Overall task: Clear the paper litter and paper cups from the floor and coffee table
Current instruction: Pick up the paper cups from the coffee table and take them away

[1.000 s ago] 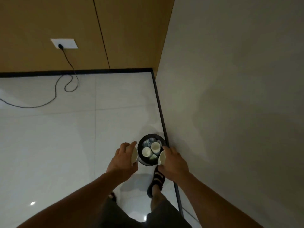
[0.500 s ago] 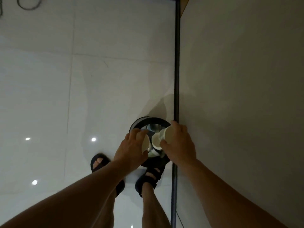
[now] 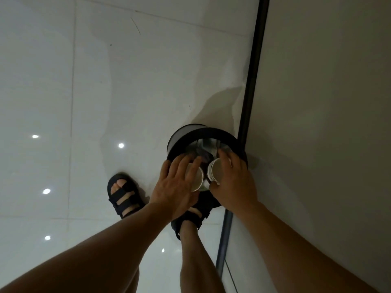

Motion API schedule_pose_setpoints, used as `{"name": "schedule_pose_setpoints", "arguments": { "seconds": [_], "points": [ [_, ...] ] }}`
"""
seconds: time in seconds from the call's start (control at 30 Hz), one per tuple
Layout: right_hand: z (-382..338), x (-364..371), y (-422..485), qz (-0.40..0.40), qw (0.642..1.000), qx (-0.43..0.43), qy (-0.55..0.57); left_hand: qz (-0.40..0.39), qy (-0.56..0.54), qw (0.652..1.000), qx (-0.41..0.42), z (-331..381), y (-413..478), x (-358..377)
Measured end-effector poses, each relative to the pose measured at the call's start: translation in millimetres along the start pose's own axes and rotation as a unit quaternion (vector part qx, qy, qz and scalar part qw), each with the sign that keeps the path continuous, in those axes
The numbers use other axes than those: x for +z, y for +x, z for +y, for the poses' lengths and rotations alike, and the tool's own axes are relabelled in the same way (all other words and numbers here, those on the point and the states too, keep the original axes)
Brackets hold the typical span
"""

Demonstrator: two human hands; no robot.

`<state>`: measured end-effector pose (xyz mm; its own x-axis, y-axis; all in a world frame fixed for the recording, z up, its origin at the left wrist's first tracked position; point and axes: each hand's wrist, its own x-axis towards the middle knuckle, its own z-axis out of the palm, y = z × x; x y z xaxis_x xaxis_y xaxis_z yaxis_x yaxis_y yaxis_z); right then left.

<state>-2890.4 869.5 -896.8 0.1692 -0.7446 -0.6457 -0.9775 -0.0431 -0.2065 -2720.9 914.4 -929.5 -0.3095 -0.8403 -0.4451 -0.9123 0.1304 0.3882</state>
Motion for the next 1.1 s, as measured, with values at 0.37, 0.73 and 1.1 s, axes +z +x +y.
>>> {"name": "schedule_pose_setpoints", "arguments": {
  "seconds": [0.37,0.73,1.1],
  "points": [
    [0.8,25.4,-7.0,0.012,1.000,-0.022,0.005,-0.037,0.072,0.997,-0.008,-3.6,0.3,21.3],
    [-72.1,-84.4,-90.2,-0.011,0.998,-0.042,-0.048,-0.040,0.057,0.993,-0.090,-19.6,-78.0,-135.8],
    [-197.0,-192.7,-218.5,0.001,0.991,-0.105,-0.082,0.054,0.054,0.982,-0.170,-25.5,-245.9,-305.7]
  ]
}}
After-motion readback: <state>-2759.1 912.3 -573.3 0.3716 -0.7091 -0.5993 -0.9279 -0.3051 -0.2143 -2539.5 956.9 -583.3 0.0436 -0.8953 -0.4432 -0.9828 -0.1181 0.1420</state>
